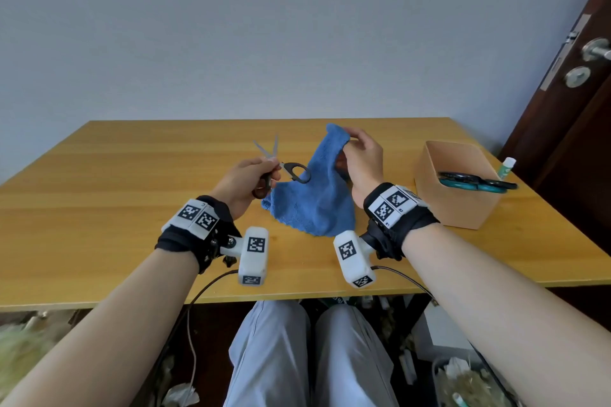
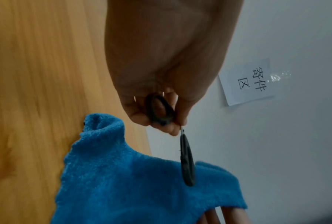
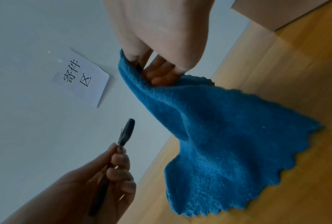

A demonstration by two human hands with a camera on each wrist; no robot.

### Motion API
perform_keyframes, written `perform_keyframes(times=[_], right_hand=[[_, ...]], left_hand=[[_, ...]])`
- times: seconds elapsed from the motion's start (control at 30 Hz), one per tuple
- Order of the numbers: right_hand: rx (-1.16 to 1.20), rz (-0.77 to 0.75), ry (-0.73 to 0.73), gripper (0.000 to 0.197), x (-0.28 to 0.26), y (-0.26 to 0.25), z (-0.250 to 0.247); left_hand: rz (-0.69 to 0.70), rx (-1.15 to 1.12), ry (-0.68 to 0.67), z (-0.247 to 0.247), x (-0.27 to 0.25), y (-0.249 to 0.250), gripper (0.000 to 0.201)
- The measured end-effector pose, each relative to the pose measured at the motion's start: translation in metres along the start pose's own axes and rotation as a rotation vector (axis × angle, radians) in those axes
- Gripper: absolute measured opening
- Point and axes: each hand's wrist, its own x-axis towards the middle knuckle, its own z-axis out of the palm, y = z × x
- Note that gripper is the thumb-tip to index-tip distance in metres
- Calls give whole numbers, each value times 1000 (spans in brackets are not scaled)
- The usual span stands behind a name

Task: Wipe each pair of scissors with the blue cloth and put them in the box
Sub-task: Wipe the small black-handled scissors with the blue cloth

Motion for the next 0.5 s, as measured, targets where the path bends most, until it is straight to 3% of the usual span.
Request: perform_keyframes(times=[0.17,0.3,0.4,0.5], right_hand=[[5,175,-200,29,-6,6,2],[130,285,-378,20,-15,7,5],[129,330,-393,13,-20,8,10],[174,355,-382,23,-23,8,14]], left_hand=[[53,95,-38,4,-3,-1,22],[125,162,-46,6,-5,-3,35],[173,205,-42,10,-8,-5,32],[208,231,-7,16,-9,-6,25]])
